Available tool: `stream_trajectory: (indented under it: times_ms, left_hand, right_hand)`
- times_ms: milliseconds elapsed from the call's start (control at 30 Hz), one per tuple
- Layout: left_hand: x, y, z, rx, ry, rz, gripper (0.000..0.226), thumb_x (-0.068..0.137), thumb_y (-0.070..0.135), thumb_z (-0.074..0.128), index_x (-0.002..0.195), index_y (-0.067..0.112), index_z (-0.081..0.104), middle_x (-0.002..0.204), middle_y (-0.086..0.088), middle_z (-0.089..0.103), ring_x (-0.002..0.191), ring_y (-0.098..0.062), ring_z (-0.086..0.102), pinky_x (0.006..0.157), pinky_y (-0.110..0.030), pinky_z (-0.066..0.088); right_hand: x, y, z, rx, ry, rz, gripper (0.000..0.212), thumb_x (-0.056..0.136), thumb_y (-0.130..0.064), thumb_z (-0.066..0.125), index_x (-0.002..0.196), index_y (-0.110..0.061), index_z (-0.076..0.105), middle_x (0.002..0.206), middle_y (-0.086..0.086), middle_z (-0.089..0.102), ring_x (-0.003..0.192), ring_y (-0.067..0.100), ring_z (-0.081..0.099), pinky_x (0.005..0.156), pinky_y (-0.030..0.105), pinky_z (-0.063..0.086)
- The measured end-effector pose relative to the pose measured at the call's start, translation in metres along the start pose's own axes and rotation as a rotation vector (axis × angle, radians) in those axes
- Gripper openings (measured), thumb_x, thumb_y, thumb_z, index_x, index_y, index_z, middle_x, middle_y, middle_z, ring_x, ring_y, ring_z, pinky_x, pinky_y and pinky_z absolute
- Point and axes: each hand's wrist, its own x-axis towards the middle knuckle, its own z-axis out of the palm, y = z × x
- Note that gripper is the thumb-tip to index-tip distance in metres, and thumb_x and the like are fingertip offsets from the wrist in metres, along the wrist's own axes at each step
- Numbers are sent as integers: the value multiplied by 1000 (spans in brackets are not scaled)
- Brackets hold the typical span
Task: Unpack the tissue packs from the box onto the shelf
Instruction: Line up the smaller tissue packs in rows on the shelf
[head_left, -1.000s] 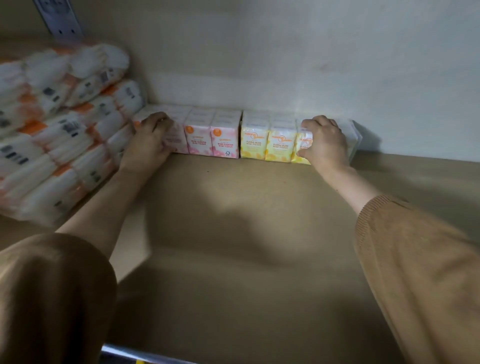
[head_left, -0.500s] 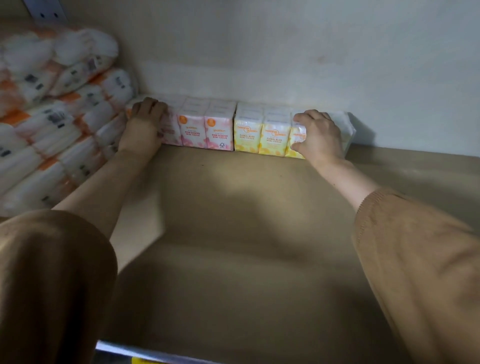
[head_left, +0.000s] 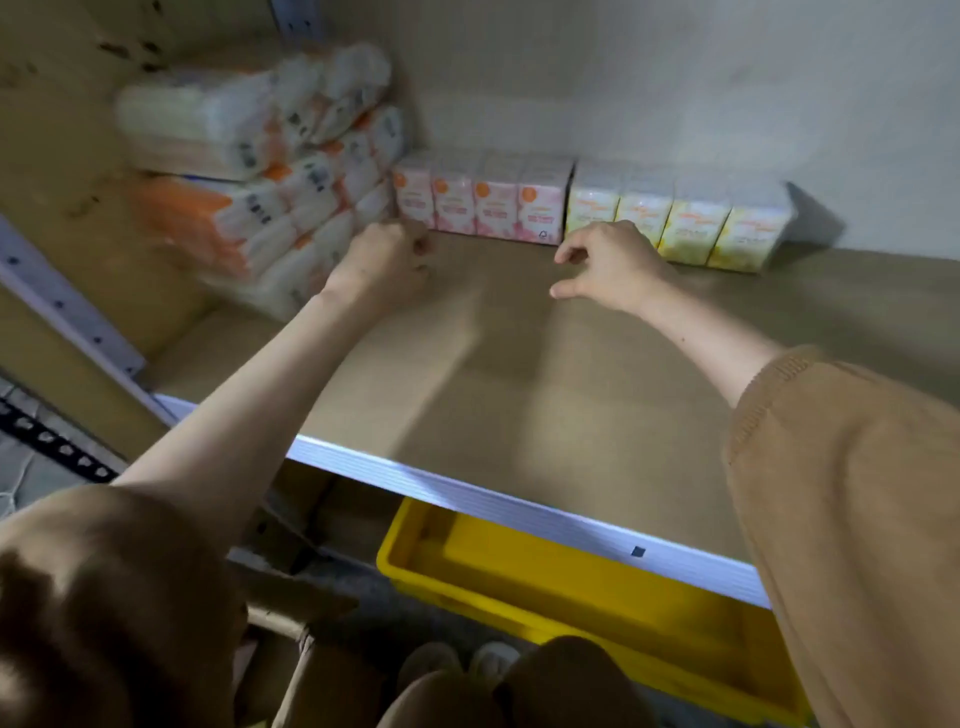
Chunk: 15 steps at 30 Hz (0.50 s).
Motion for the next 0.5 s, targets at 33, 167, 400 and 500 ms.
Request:
stream_trajectory:
  times_ms: [33, 167, 400, 500]
  left_hand:
    - [-17, -1, -4, 2, -1, -27, 31, 84, 9, 61, 113, 0, 60, 119, -23, 62, 112, -36, 57, 95, -40, 46]
    - [-87, -10, -21, 37, 29, -55, 30, 86, 15, 61, 113, 4, 61, 118, -19, 63, 113, -35, 56, 94, -38, 43]
    - [-205, -42, -47, -7, 54, -130, 25, 85, 14, 61, 108, 6, 63, 113, -12, 65, 106, -29, 59, 86, -33, 45]
    - [-255, -60, -52, -17, 21, -213, 25, 85, 17, 61, 108, 7, 64, 113, -12, 65, 107, -29, 59, 91, -37, 46]
  right_hand:
    - [-9, -12, 4, 15, -35, -39, 40, 76, -22, 74, 113, -9, 65, 121, 12, 63, 116, 26, 55, 97, 33, 45]
    - [-46, -62, 17, 74, -117, -208, 37, 77, -24, 73, 110, -9, 67, 114, 12, 66, 109, 24, 57, 88, 25, 42]
    - [-108, -146, 43, 104, -199, -478, 37, 78, -25, 71, 111, -10, 67, 113, 10, 67, 90, 16, 53, 76, 20, 35]
    - [-133, -179, 63, 97, -250, -571, 37, 79, -26, 70, 112, -12, 67, 116, 10, 65, 107, 23, 57, 84, 26, 40]
